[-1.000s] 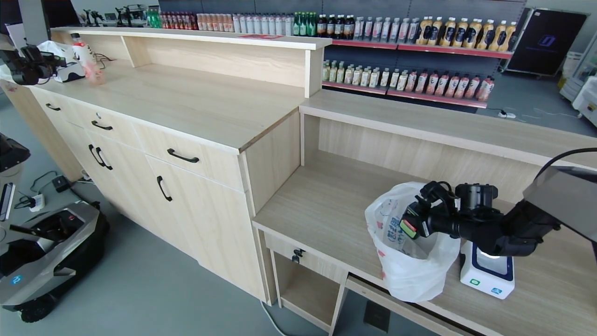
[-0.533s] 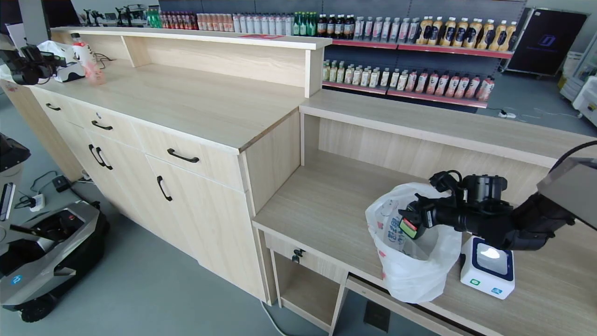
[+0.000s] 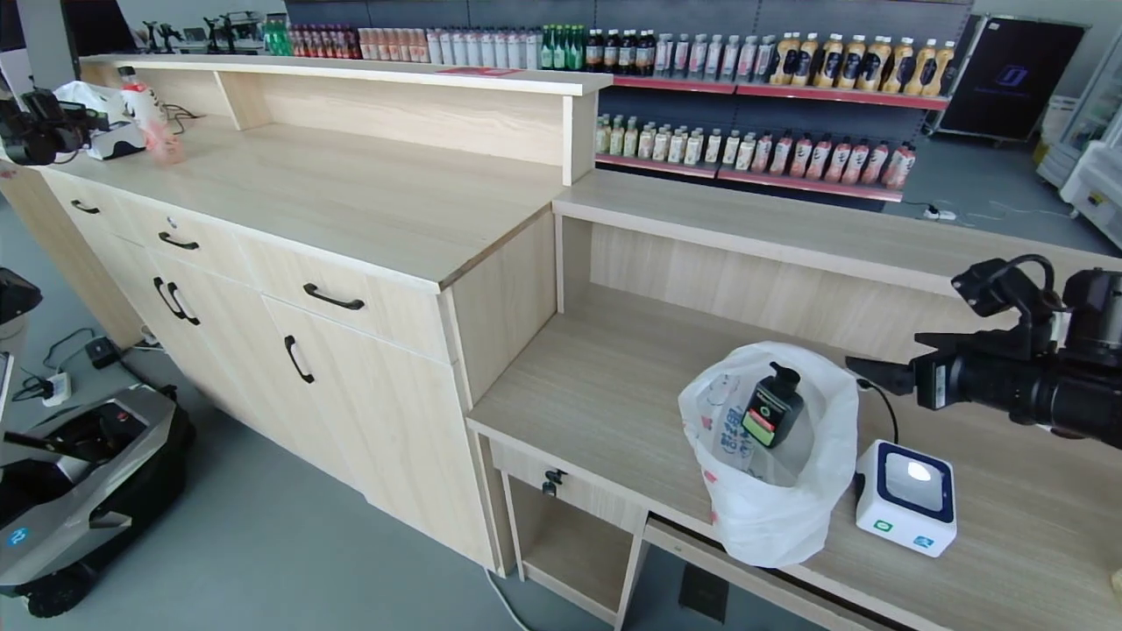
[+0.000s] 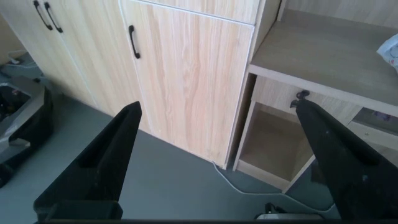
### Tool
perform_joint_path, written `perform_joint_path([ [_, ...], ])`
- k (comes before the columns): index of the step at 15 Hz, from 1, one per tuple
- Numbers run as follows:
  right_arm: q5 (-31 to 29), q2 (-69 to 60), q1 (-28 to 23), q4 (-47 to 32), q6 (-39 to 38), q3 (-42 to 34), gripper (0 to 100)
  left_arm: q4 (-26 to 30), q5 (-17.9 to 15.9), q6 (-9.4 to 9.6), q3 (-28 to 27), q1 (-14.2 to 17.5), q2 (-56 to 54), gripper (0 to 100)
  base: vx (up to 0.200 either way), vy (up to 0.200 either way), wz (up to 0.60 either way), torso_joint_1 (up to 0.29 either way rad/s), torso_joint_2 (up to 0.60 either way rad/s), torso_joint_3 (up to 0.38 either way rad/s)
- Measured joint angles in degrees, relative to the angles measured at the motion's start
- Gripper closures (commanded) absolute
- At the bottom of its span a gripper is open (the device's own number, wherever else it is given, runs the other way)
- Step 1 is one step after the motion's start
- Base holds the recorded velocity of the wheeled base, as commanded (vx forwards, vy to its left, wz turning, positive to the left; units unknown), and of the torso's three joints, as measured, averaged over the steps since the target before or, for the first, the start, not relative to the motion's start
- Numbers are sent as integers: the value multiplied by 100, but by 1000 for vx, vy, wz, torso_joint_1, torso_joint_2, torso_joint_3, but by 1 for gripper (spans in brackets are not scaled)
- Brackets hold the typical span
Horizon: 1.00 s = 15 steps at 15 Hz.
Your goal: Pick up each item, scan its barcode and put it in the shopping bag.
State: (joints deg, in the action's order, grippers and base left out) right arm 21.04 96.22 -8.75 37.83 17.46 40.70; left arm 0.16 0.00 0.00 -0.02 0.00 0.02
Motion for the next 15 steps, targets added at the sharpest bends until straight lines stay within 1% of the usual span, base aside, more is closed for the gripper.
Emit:
perform_joint_path([
  [2, -319, -852, -623, -608, 389, -438, 0, 2, 0, 0, 0, -2, 0, 0, 0, 0, -600, 2, 5, 2],
  [3, -692, -1182, -900, -986, 507, -595, 0, 2, 0, 0, 0, 0, 0, 0, 0, 0, -600, 2, 7, -2],
  [5, -1737, -1712, -1206, -1730, 575, -788, 0, 2, 0, 0, 0, 0, 0, 0, 0, 0, -600, 5, 2, 2],
  [7, -2736, -1963, -1381, -2160, 490, -863, 0, 2, 0, 0, 2, 0, 0, 0, 0, 0, -600, 0, 2, 0],
  [8, -2900, -1996, -1459, -2180, 206, -877, 0, 2, 0, 0, 2, -2, 0, 0, 0, 0, 0, 0, 0, 0],
  [10, -2962, -1954, -1680, -2015, -145, -884, 0, 2, 0, 0, 2, -5, 0, 0, 0, 0, 0, 0, 0, 0],
  [12, -2940, -1734, -1783, -1301, -317, -964, 0, 2, 0, 0, 2, 0, 0, 0, 0, 0, 0, 0, 0, 0],
  [14, -2714, -1486, -1888, -1112, -441, -1063, 0, 2, 0, 0, 2, -2, 0, 0, 0, 0, 0, 0, 0, 0],
  [15, -2494, -1399, -1911, -1008, -451, -1108, 0, -2, 0, 0, 2, 0, 0, 0, 0, 0, 0, 0, 0, 0],
])
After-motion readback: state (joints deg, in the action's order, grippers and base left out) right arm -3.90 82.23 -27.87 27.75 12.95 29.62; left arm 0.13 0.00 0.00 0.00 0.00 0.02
